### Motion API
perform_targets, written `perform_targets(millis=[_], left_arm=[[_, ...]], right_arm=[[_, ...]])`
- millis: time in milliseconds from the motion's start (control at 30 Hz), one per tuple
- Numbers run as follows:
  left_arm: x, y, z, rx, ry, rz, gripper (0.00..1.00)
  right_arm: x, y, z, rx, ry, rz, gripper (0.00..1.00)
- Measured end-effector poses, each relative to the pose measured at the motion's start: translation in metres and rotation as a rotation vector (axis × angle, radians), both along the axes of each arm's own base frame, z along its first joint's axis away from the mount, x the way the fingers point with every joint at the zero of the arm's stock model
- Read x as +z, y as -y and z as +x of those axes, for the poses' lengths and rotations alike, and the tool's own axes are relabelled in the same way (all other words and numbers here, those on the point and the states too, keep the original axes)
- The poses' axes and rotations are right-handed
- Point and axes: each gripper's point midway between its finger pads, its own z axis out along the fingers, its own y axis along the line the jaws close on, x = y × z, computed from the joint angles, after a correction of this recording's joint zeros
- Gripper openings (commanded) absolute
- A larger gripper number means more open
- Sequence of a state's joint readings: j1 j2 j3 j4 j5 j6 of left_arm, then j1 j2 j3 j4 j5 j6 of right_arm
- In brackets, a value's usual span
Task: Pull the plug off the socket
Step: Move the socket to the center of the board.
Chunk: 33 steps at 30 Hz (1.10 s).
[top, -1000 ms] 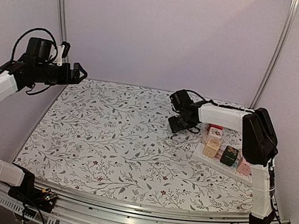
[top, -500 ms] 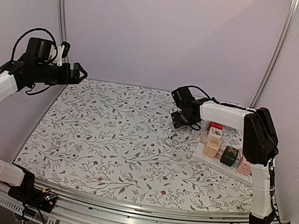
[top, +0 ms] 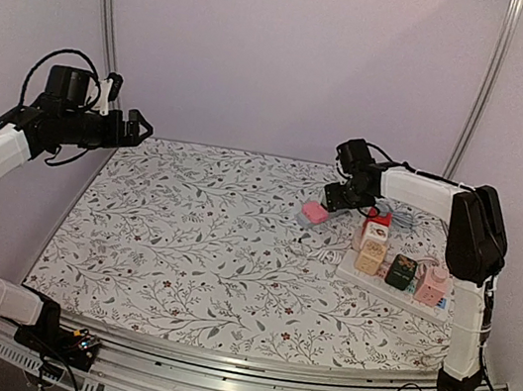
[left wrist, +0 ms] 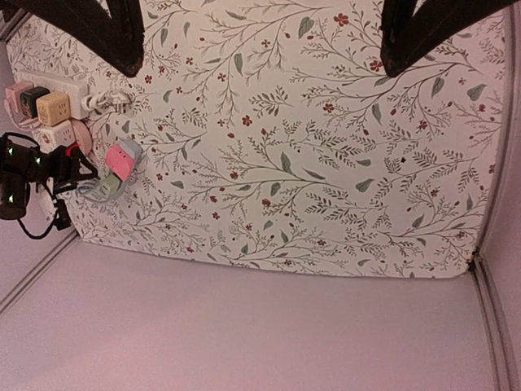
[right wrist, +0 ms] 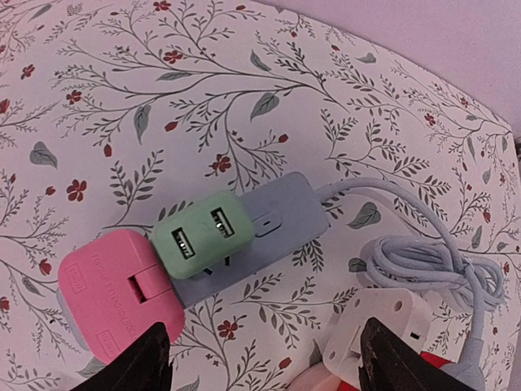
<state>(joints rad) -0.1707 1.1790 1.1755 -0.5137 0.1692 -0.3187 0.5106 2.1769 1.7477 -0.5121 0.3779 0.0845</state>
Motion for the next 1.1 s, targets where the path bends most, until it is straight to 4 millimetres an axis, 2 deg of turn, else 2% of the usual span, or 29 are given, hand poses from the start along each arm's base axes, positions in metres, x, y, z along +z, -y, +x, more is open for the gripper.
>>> perform_targets(millis=[167, 400, 533, 833, 1100], left_arm=[[0.000, 0.000, 0.000, 0.001, 0.000, 0.000, 1.00], [0.000, -0.001, 0.000, 0.001, -0.001, -0.001, 0.99], [0.000, 0.000, 0.000, -0.001, -0.001, -0.002, 1.00], [0.000, 0.000, 0.000, -0.002, -0.001, -0.002, 0.99], [0.000, 0.000, 0.000, -0.001, -0.001, -0.002, 1.00]], right_arm=[[0.010, -0.022, -0.013, 0.103, -0.011, 0.047, 0.80], [-0.003, -0.045, -0.033, 0.197, -0.035, -0.021, 0.78], [-0.008, -0.053, -0.038, 0.211, -0.031, -0.053, 0.78], [-0.042, -0.040, -0.050, 0.188, -0.075, -0.128, 0.80], [-0.045, -0.039, -0.042, 0.163, -0.040, -0.144, 0.83]])
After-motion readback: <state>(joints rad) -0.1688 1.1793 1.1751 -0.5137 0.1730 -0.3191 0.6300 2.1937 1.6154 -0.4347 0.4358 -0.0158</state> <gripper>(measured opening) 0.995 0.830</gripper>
